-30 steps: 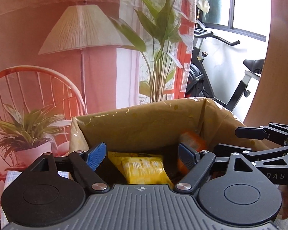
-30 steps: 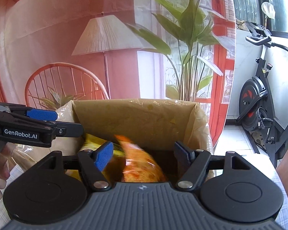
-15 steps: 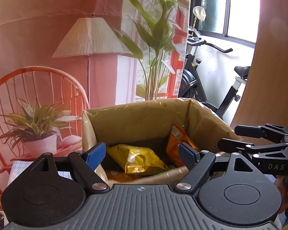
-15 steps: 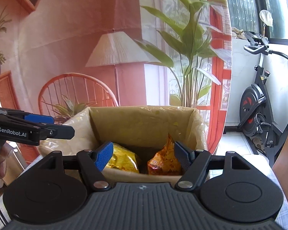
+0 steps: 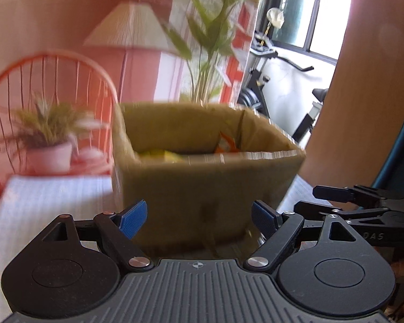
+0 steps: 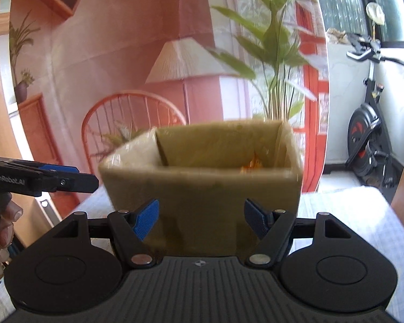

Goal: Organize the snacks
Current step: 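Move both tools back down toward the remaining snacks on the table, then close the left tool on the pale green bag while the right tool grips it too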

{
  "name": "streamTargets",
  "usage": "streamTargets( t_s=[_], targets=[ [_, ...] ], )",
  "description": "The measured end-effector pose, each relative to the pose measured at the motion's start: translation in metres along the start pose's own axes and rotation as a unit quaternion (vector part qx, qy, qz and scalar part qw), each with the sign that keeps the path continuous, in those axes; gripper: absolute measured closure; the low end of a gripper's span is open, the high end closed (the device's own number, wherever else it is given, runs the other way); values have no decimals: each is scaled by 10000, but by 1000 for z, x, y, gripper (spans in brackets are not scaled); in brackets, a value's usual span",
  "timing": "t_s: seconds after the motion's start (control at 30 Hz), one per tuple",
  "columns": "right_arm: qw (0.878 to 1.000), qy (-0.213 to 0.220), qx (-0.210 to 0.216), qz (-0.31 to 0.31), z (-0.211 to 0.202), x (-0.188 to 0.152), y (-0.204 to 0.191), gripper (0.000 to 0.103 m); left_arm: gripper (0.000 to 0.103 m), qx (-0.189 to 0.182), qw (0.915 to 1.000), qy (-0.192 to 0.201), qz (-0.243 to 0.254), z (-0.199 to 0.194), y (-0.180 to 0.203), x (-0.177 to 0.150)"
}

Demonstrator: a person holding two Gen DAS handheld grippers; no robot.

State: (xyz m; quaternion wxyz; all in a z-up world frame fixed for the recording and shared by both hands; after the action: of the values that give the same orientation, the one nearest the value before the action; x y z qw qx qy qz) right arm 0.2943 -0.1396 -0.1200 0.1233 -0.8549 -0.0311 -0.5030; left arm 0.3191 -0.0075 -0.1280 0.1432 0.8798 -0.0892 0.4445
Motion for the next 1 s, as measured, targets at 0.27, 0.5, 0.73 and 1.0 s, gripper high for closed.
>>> streamTargets(
  t_s=[0.27,0.5,0.73,1.0],
  targets=[
    [9979,-647,-53,82,-4,-64,7,30,17,-303,9973,-529,-410,19,15,-61],
    [9943,-1051,21,204,-17,-96,17,30,16,-718,9933,-769,-478,27,35,-83],
    [9883,-1466,378,192,-20,-129,7,29,17,-955,9872,-1138,-590,45,51,-107],
    [9830,-1677,666,345,-7,-147,0,23,17,-968,9814,-1511,-675,61,56,-132]
  ],
)
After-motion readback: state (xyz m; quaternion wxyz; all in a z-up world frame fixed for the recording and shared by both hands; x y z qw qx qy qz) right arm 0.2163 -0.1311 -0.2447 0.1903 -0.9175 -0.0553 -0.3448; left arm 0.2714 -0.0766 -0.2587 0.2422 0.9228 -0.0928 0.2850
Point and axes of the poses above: each gripper's, at about its wrist camera, not at the fingertips, and z roughly the way its jaws point, y to its right, x to its top, the point moved 10 cm from there along z, roughly the way its jaws point
